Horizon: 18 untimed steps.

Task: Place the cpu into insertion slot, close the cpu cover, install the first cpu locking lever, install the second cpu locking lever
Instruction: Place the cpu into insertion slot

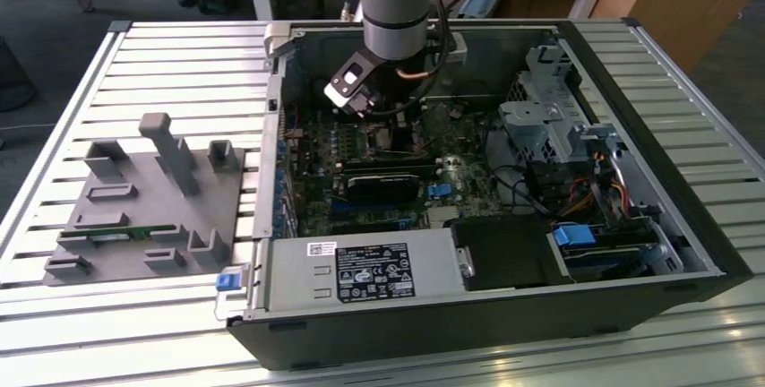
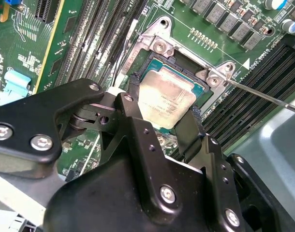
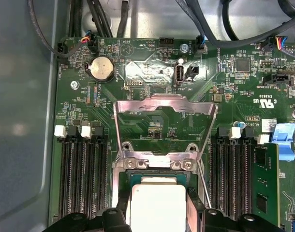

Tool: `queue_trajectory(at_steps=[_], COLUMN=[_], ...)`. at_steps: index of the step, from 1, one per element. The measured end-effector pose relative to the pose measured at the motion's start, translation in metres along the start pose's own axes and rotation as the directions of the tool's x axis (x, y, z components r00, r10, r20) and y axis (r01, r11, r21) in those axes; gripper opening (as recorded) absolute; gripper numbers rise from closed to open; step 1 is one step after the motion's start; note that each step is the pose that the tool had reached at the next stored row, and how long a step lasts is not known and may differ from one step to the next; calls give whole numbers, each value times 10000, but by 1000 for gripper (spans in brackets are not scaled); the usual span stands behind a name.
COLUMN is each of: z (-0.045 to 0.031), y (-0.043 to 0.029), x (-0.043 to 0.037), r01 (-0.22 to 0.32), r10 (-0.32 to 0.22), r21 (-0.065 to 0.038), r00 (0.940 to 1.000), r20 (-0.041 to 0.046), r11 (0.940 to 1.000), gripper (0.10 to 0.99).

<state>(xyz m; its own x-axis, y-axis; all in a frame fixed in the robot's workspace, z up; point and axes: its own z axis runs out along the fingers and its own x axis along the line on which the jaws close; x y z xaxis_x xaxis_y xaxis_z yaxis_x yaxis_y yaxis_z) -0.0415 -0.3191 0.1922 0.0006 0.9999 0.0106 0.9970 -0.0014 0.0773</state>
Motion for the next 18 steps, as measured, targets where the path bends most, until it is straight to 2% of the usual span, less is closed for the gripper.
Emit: queue_trajectory(at_steps=[8,9,10,18], z=[5,5,5,-6], y=[1,1,1,1], x=[2,2,2,0], r01=[0,1,0,0], r10=[0,-1,0,0], r21=[-8,-6,-5,-2], r00=[10000,10000,10000,10000], r20=[-10,-9,-7,-2], r11=[10000,10000,10000,10000], gripper=[541,553,616,616])
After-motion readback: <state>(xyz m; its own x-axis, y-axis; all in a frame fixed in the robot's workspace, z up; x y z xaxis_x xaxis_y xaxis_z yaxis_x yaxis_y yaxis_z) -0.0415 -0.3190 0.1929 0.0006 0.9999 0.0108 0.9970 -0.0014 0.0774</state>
